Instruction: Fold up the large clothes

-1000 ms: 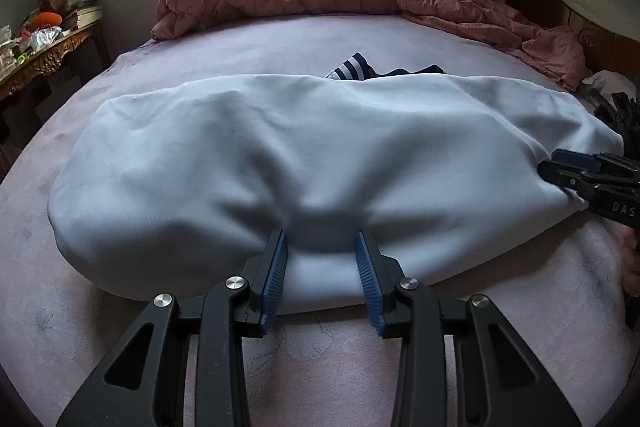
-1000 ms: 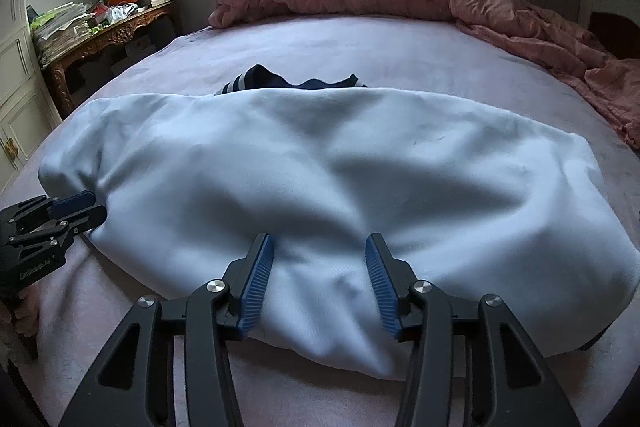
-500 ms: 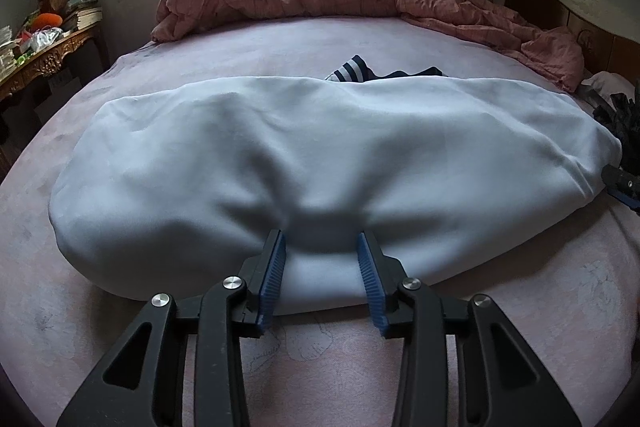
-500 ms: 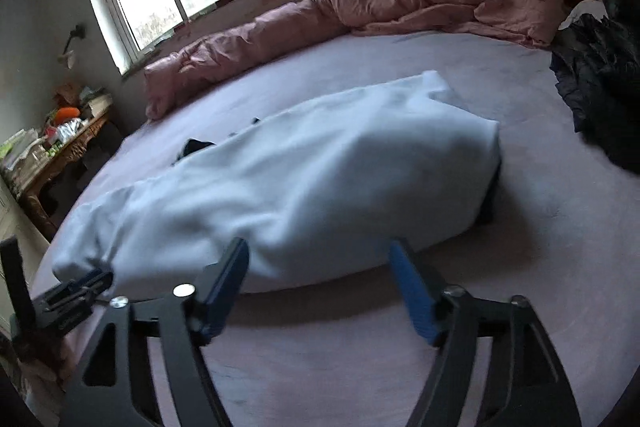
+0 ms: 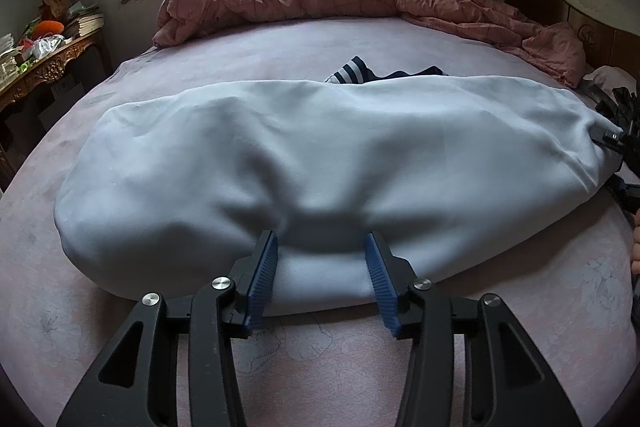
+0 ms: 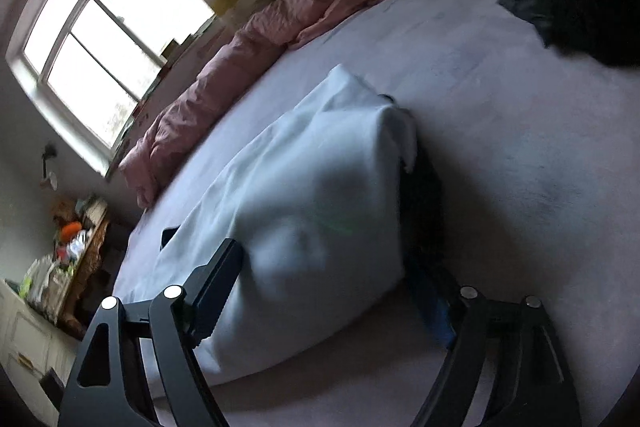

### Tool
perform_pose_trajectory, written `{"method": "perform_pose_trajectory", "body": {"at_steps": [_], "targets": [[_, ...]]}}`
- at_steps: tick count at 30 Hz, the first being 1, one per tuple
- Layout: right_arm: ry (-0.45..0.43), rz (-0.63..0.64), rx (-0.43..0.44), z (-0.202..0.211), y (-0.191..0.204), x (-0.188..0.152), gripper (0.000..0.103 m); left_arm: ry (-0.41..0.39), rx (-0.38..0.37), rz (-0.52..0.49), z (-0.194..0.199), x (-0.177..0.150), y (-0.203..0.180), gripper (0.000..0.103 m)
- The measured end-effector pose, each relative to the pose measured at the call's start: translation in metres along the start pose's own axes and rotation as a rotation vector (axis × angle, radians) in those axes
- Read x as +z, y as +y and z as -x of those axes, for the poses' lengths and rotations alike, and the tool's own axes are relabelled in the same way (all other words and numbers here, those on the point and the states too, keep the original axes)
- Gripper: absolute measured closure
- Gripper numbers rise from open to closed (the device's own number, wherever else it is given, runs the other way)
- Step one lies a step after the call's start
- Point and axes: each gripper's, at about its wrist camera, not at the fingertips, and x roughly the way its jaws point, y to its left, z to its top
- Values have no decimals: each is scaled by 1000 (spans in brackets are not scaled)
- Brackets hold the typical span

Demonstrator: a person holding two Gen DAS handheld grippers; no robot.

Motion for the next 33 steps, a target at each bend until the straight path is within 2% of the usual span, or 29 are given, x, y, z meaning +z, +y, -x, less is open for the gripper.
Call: {"method": "perform_pose_trajectory", "body": {"at_steps": [2,3,5,6,7,8,10,12,16,18,21,23,26,28,30,31,32,33], "targets": [[-5,-31,2,0,-6,2,55,-7,-4,3,2,0,1,57],[-16,-28,-18,1,-5,1,60,-15,-7,5,4,1,1,55],[-79,113,-130,7,21,0,76,-42,-44,16,12,3,5,49],[-120,200,-157,13,36,0,79,-55,-84,43,19,6,13,48],[-137,241,-157,18,44,3,83,-81,-94,89,28,9,25,48],[-144,281,-159,23,50,6,84,-118,-81,132,38,13,37,48],[-146,333,-173,27,53,16,86,-190,-17,175,58,17,59,41],[-142,326,-193,31,47,22,87,-210,-3,212,67,20,80,37],[-138,253,-219,46,25,40,88,-157,-103,327,63,15,107,31],[-152,212,-222,56,13,49,88,-116,-128,338,54,13,107,26],[-185,179,-255,65,2,58,88,-71,-155,317,43,9,99,24],[-154,196,-241,62,1,59,87,-43,-157,285,34,11,90,17],[-166,279,-272,61,13,52,84,14,-112,229,20,9,73,15],[-188,273,-243,63,17,49,79,92,-14,183,7,9,62,12],[-194,247,-189,64,16,50,65,106,-20,211,7,7,64,12],[-186,241,-158,62,15,50,46,111,-26,230,8,8,67,12],[-173,215,-124,62,11,52,38,112,-34,240,9,8,69,12],[-162,164,-103,62,4,54,38,109,-36,242,11,8,70,12]]}}
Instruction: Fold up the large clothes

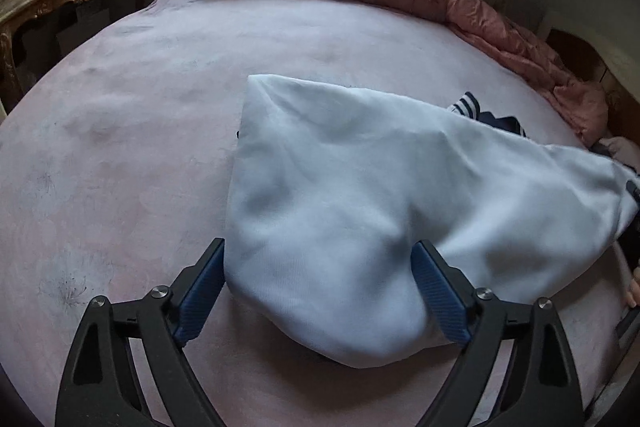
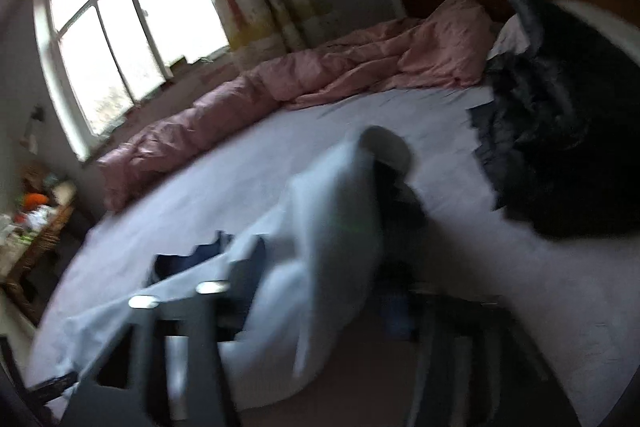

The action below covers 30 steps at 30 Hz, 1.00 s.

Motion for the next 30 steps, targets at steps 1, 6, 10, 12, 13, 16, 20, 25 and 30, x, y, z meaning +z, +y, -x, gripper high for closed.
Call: {"method": "perform_pose_trajectory", "body": {"at_steps": [1,6,10,12,13,16,20,25,30], "targets": [[13,-45,17,-2,-7,1,38,-5,4,-4,1,-1,0,12],[-1,-285,10,1,-52,4,68,-20,-2,-12,-1,-2,5,12],[-99,-63,-91,5,-17,0,84,-54,16,-34,7,-1,3,15],[-147,35,-76,10,9,-5,86,-90,30,-37,15,3,2,24],[-159,64,-47,14,20,-8,86,-120,24,-34,23,5,2,26],[-184,199,92,31,63,-24,87,-222,-18,-18,53,12,4,26],[-39,382,312,31,133,-67,87,-339,-48,-21,87,18,4,26],[254,545,255,-24,171,-128,87,-399,-29,-41,103,24,0,26],[234,538,294,-4,165,-120,84,-390,-24,-57,97,22,-1,26]]}}
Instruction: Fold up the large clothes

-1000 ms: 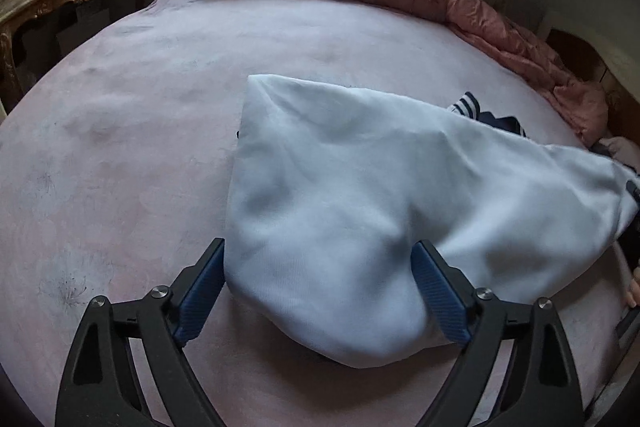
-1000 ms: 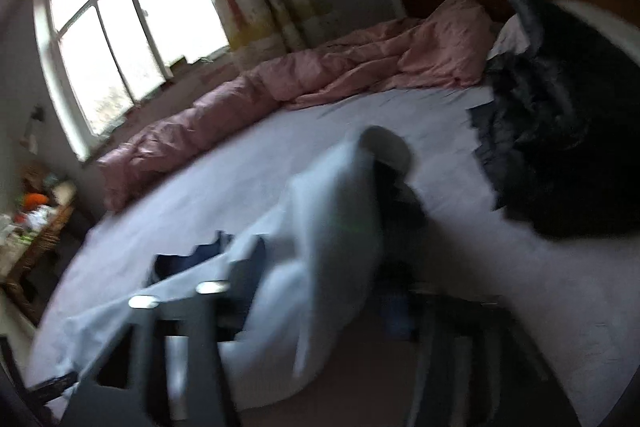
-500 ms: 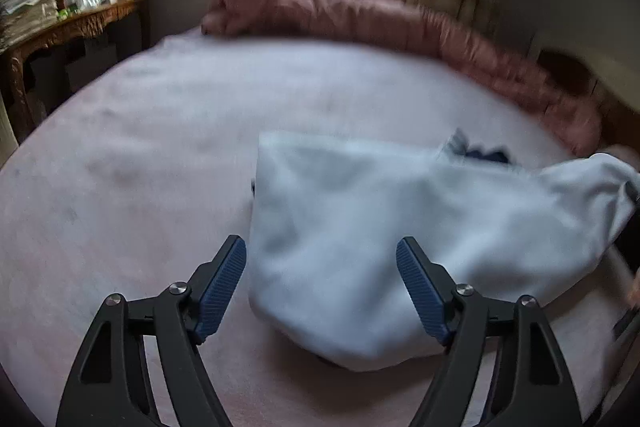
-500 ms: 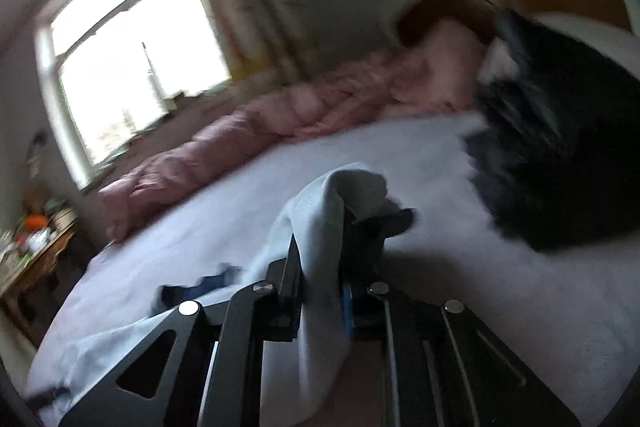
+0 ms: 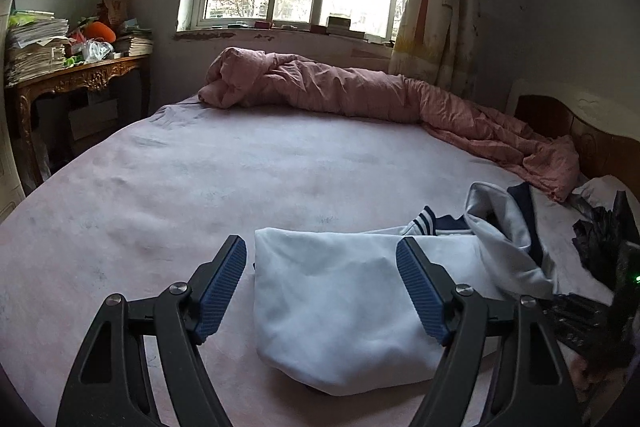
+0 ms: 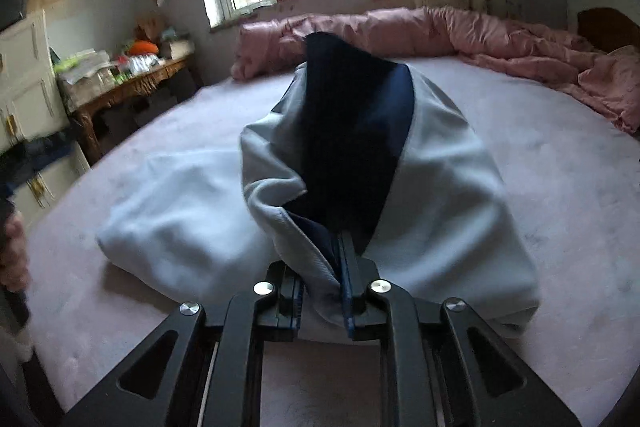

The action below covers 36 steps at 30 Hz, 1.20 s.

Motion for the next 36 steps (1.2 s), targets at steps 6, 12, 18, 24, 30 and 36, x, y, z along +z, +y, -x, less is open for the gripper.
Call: {"method": "perform_pose_trajectory", "body": {"at_steps": [6,12,18,24,30,36], "targets": [[31,123,0,2,11,-3,75,21,14,-31,-11,-6,-9,26],[-35,116,92,21,20,0,41,10,1,-66,-10,-9,-18,26],[-283,27,-223,64,-8,16,34,-15,9,-127,-9,-13,-32,26],[-99,-114,-162,30,-56,20,30,1,-31,-123,-10,-15,-40,26],[53,79,-289,-12,-26,12,11,20,-49,-98,-15,-16,-41,25],[31,69,-232,-4,-30,9,11,39,-108,-71,-19,-21,-45,26]]}}
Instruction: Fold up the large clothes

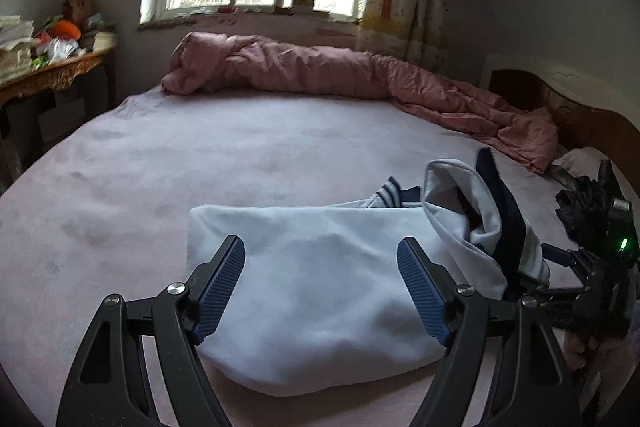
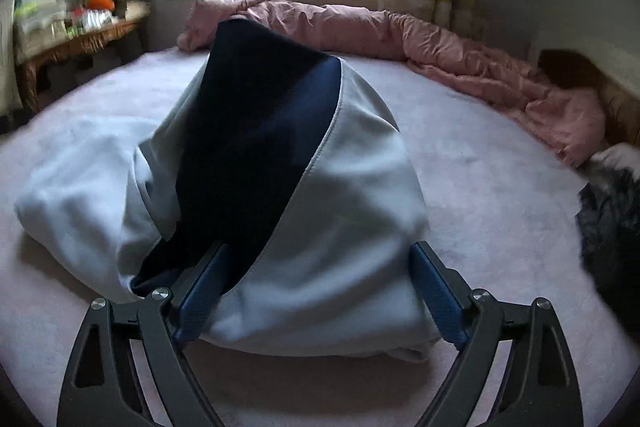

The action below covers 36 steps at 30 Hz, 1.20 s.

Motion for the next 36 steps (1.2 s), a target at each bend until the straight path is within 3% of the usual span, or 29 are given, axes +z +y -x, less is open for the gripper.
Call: {"method": "perform_pose_trajectory", "body": {"at_steps": [4,7,11,15,17,19,20,21,22,24,27,29,31,36], "targets": [[-71,-93,95,27,-22,6,12,-17,-131,-39,4,3,-26,25],[-137,-165,11,43,-51,12,12,-7,-171,-55,-4,10,-56,25],[-117,-217,-90,41,-91,15,12,51,-263,-28,-31,26,-93,25],[-72,-252,-90,30,-118,19,12,136,-329,23,-68,41,-125,25],[-65,-249,-79,31,-118,20,12,156,-292,27,-86,47,-137,25],[-65,-238,-79,33,-115,20,12,136,-197,-13,-98,49,-145,26],[-64,-233,-76,33,-115,20,12,120,-141,-47,-103,50,-150,36],[-62,-229,-73,34,-115,19,12,111,-83,-81,-107,49,-153,55],[-59,-231,-69,35,-114,19,12,121,-37,-108,-112,47,-155,62],[-56,-237,-56,34,-112,19,12,168,46,-133,-124,38,-153,86],[-27,-228,11,29,-106,21,12,243,155,-184,-144,11,-144,93],[-11,-225,53,27,-99,19,12,290,136,-139,-158,-7,-131,93],[12,-205,80,21,-91,18,12,276,99,-88,-158,-12,-122,93],[60,-183,79,5,-78,11,12,271,116,-122,-157,-13,-127,94]]}}
